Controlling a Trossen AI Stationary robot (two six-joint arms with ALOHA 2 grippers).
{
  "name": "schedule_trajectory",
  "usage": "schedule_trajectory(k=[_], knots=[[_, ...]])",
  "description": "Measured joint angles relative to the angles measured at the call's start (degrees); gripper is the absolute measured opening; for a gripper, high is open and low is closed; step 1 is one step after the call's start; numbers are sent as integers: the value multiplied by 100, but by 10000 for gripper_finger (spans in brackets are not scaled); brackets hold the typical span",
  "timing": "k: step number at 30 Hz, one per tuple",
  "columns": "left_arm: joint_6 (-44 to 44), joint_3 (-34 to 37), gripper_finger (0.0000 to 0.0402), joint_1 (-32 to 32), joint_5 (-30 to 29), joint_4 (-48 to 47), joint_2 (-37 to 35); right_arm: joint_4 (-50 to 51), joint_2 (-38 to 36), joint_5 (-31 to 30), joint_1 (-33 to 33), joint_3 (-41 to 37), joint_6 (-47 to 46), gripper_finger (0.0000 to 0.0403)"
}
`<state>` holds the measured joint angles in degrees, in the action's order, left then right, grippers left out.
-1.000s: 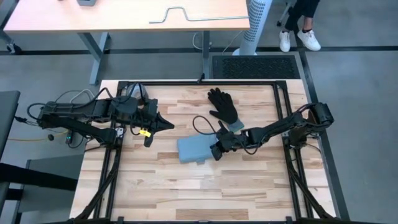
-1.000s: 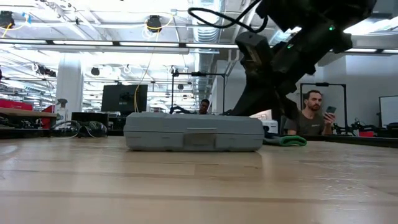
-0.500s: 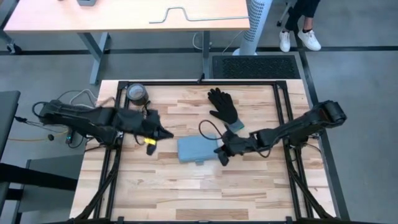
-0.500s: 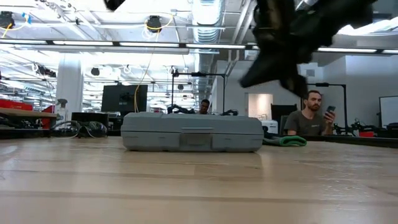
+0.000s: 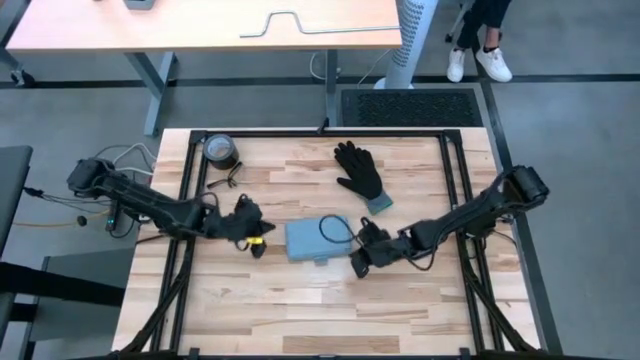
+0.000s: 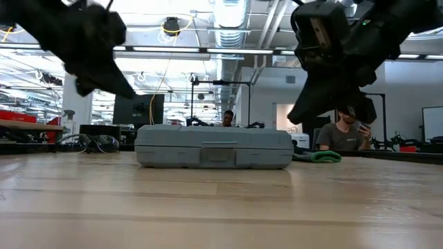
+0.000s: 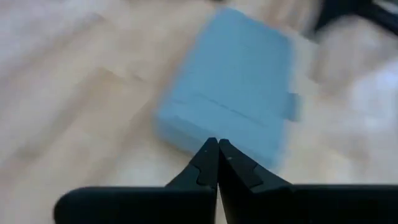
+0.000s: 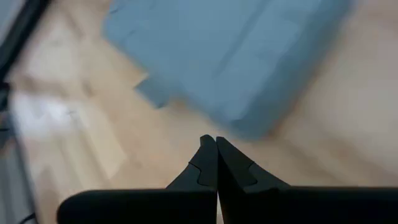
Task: Prefit tool cases
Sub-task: Open the gray prefit tool case
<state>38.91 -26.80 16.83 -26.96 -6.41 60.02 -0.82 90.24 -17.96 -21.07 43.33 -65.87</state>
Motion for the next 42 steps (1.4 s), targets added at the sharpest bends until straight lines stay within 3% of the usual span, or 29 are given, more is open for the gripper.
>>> schedule_trajectory(k=[2, 6, 9, 17, 25, 42], knots=[[-512, 28, 0, -457, 114, 23, 148, -424, 268, 7, -139, 1, -253, 0], [-1455, 36, 0, -1546, 1399, 297, 571, -1051, 839, 14, -410, 4, -792, 0], [-1891, 38, 0, -2150, 1988, 556, 854, -1274, 1098, -44, -531, 10, -1168, 0], [-2456, 36, 0, -2921, 3226, 1479, 1796, -1352, 1510, -173, -543, 313, -1363, 0], [-1873, 33, 0, -2633, 4087, 2414, 2663, -1604, 1872, -159, -337, 573, -1303, 0], [-787, 30, 0, -1049, 4476, 2692, 2672, -1366, 1672, -178, -279, 575, -1207, 0]])
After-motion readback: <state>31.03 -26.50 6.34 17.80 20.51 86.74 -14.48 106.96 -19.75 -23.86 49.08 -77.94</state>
